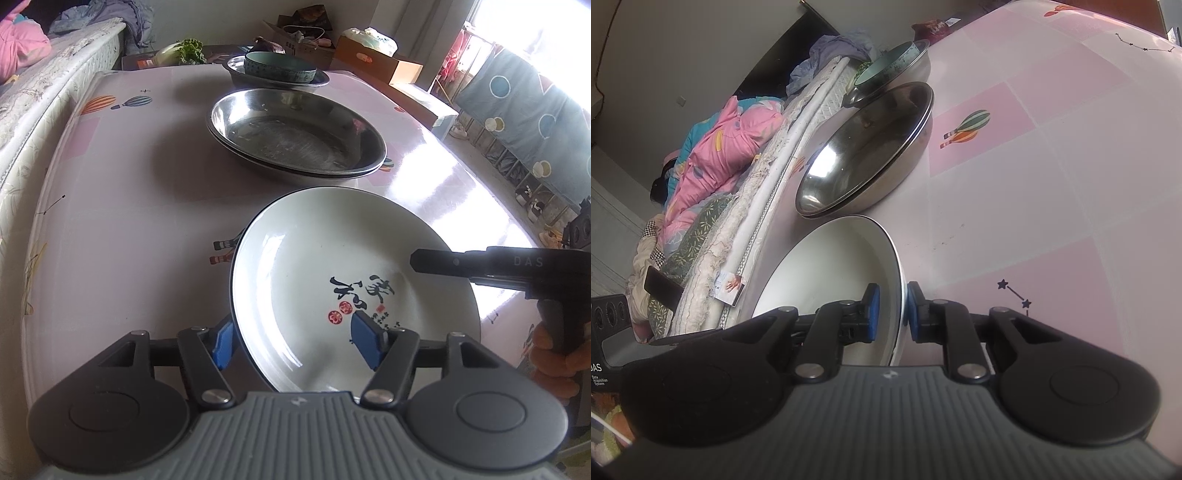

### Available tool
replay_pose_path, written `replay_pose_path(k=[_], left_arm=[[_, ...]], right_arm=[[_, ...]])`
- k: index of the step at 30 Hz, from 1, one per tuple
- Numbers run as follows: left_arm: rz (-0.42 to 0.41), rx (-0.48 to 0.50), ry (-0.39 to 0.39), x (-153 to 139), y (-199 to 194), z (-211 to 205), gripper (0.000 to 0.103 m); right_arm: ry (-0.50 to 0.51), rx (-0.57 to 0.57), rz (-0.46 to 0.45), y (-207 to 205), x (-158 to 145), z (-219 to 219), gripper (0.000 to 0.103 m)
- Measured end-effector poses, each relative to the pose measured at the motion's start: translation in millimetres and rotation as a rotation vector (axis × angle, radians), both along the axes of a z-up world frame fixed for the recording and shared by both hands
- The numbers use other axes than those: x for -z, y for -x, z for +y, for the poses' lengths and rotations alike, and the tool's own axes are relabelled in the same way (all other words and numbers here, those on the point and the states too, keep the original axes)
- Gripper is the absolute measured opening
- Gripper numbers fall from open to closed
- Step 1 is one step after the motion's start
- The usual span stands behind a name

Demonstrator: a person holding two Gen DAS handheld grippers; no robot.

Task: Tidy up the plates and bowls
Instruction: 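Lift the white printed plate off the table with both tools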

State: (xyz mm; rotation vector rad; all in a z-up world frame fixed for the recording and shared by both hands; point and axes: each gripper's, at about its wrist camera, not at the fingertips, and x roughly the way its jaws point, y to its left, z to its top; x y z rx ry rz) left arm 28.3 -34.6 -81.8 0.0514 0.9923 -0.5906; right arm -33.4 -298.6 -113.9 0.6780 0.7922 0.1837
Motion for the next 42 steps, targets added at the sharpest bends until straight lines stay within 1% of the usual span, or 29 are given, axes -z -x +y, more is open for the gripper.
replay_pose_path(k=[3, 9, 16, 22, 25, 30, 33, 38, 42], left_arm=[[-0.010, 0.002, -0.007, 0, 0, -2, 0.068], [-0.024, -0.001, -0.010, 1, -1, -5, 0.069], [-0.019, -0.012, -0.003, 1, -2, -5, 0.069], [-0.016, 0.011, -0.002, 1, 0, -5, 0.069], [-0.022, 0.012, -0.010, 2, -1, -6, 0.069], [-0.051, 0.028, -0.042, 3, 3, -10, 0.069], [-0.063, 0.037, -0.053, 4, 5, -11, 0.069], [-0.070, 0.041, -0.054, 3, 7, -10, 0.069], [-0.055, 0.014, -0.038, 1, 3, -9, 0.068]], right_arm=[[-0.001, 0.000, -0.002, 1, 0, 0, 0.016], [-0.017, 0.006, -0.009, 3, 2, -2, 0.016], [-0.038, 0.008, -0.020, 4, 3, -2, 0.023], [-0.018, 0.006, -0.027, 3, 1, -1, 0.024], [0.020, -0.006, -0.034, 3, -1, 3, 0.024], [0.136, -0.042, -0.043, 3, -9, 15, 0.024], [0.186, -0.065, -0.048, 6, -11, 18, 0.024], [0.241, -0.093, -0.061, 11, -14, 23, 0.024], [0.278, -0.093, -0.080, 14, -16, 28, 0.026]])
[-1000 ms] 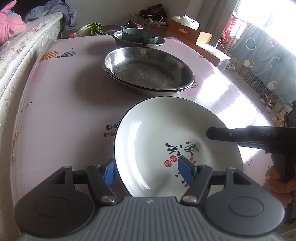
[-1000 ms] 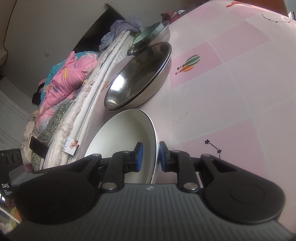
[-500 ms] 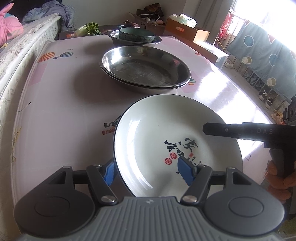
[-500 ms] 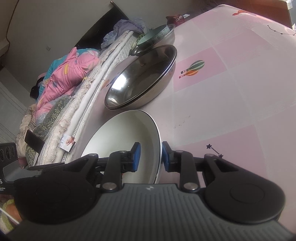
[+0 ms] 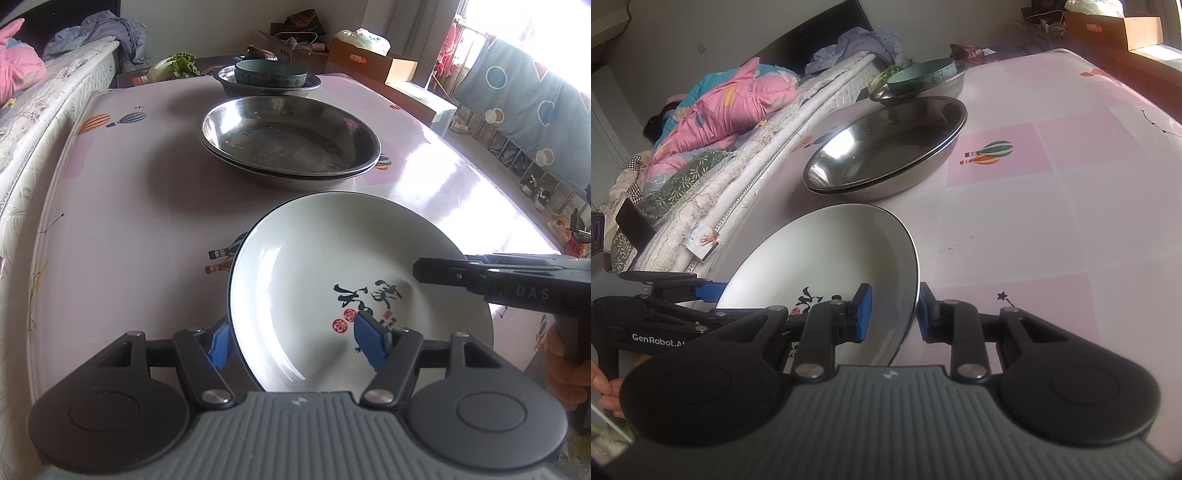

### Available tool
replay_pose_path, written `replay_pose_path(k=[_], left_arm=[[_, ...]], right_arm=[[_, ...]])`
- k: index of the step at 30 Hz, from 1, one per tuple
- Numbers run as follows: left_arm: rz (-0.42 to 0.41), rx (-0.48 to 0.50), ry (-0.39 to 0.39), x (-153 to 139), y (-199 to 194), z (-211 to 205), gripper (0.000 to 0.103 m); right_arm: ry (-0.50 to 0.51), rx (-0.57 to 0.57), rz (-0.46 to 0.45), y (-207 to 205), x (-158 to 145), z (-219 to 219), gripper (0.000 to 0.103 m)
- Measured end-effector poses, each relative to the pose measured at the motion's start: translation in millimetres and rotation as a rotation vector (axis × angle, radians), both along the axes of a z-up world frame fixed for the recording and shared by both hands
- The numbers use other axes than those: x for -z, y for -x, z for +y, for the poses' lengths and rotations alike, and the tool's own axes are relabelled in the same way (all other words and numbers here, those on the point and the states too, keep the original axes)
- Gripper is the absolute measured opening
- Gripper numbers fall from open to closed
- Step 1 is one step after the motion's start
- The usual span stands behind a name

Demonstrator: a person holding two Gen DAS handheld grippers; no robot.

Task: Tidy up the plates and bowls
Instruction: 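Lift the white printed plate off the table with both tools, then carry the plate with both tools over the stacked steel basins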

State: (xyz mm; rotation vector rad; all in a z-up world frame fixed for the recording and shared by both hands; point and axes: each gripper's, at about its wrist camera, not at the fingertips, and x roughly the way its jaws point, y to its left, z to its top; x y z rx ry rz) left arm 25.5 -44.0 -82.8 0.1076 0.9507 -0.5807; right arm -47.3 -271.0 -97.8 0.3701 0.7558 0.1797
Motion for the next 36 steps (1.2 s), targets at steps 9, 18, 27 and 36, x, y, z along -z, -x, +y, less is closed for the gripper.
replay_pose_path(k=[9, 18, 27, 36], left_arm=[[-0.031, 0.021, -0.015, 0, -6, -7, 0.063], [-0.040, 0.057, -0.052, 2, -1, -12, 0.067], [-0.036, 0.079, -0.065, 4, 1, -17, 0.076], [-0.025, 0.038, -0.077, 1, -2, -19, 0.073]], right_arm=[[0.041, 0.018, -0.034, -9, -4, -4, 0.025], [0.112, -0.005, -0.026, 1, 0, 3, 0.024], [0.147, -0.003, -0.045, 4, 0, 10, 0.029], [0.191, 0.010, -0.055, 6, -2, 18, 0.030]])
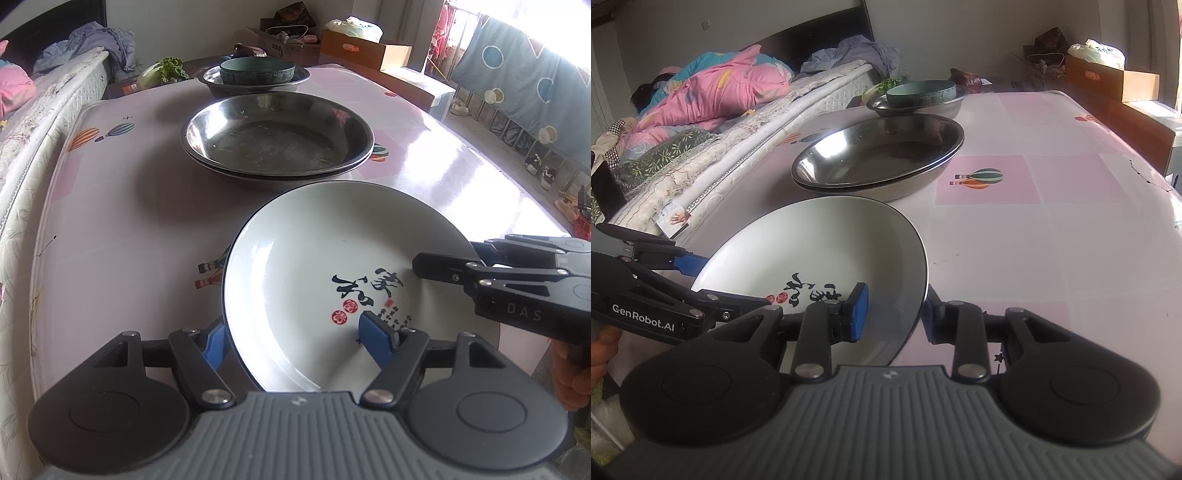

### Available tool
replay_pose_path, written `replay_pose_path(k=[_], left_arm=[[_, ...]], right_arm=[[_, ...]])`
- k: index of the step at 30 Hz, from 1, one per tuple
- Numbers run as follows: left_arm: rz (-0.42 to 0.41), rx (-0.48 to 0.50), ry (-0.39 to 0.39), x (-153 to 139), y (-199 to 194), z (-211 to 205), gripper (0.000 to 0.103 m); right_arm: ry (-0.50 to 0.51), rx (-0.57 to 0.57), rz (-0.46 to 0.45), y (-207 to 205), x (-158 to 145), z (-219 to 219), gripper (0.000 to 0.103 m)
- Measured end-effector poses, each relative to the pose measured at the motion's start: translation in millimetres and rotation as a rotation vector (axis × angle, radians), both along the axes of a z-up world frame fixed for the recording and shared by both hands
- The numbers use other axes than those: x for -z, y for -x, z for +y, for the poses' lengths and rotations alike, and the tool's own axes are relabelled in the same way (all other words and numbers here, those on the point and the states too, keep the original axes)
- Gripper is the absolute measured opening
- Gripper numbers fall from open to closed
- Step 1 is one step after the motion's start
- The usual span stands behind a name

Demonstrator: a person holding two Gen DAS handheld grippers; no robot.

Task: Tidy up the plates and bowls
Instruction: 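Carry the plate with both tools over the stacked steel basins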

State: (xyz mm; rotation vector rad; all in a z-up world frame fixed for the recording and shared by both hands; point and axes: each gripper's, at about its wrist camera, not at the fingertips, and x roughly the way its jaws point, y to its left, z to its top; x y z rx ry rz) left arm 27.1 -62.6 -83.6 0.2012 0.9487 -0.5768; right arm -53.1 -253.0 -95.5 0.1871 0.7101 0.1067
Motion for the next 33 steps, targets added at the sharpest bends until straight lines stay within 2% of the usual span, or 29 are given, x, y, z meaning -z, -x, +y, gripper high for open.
replay_pose_path(k=[33], left_arm=[[0.008, -0.036, 0.001, -6.5, 4.3, 3.5, 0.072]], right_arm=[[-0.007, 0.004, -0.019, 3.4, -8.1, 2.8, 0.030]])
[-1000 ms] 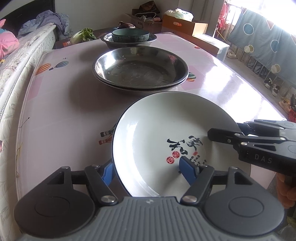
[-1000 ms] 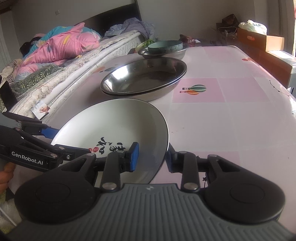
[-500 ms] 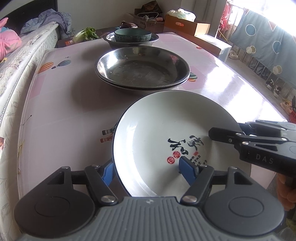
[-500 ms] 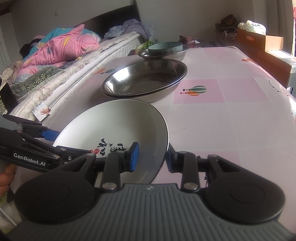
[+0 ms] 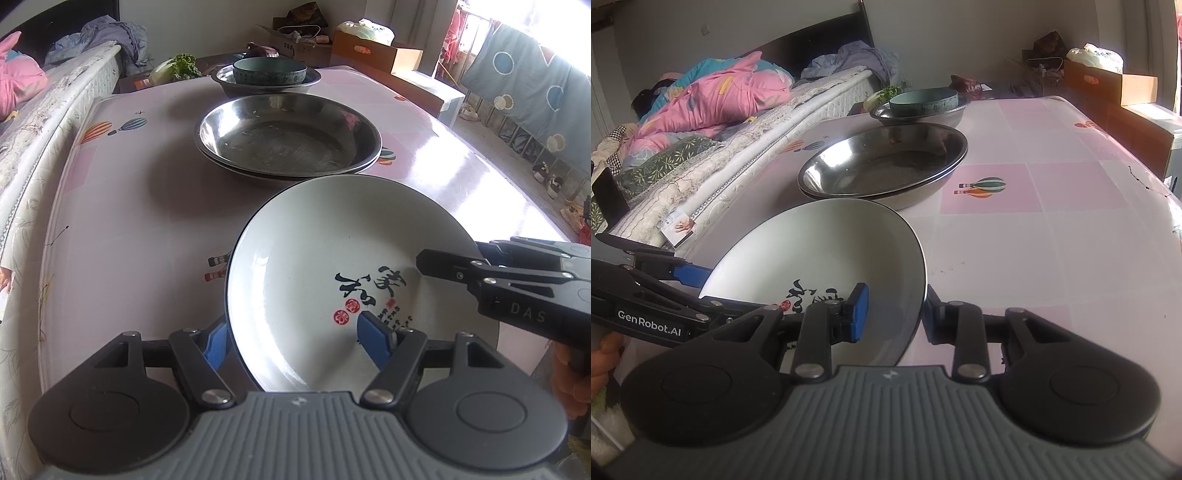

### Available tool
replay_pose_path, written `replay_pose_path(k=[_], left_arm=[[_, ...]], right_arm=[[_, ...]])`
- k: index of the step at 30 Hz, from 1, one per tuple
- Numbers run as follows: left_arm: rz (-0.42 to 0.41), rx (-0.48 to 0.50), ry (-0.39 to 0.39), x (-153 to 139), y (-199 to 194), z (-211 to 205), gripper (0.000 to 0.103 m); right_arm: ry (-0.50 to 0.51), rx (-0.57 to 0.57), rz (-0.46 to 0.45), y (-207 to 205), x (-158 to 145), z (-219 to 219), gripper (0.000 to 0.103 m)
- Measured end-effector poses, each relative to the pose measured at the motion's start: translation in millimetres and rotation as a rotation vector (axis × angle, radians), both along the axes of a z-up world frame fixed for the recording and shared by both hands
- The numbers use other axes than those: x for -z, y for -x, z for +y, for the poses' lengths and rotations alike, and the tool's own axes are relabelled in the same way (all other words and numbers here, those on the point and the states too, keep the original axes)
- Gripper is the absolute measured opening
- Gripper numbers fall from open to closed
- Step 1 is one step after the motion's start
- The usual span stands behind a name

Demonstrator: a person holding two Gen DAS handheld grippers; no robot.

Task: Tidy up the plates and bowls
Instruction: 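Carry the plate with both tools over the stacked steel basins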

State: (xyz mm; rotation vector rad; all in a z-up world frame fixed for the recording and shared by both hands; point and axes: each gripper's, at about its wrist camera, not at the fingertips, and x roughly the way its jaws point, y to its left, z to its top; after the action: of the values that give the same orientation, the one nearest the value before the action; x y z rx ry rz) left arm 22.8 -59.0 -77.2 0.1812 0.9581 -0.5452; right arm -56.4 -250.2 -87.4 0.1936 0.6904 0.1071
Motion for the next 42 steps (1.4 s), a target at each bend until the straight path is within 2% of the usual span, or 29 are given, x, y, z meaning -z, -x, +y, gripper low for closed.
replay_pose_path(k=[42], left_arm=[[-0.029, -0.029, 0.021, -18, 4, 4, 0.072]], right_arm=[[-0.002, 0.004, -0.045, 4, -15, 2, 0.030]])
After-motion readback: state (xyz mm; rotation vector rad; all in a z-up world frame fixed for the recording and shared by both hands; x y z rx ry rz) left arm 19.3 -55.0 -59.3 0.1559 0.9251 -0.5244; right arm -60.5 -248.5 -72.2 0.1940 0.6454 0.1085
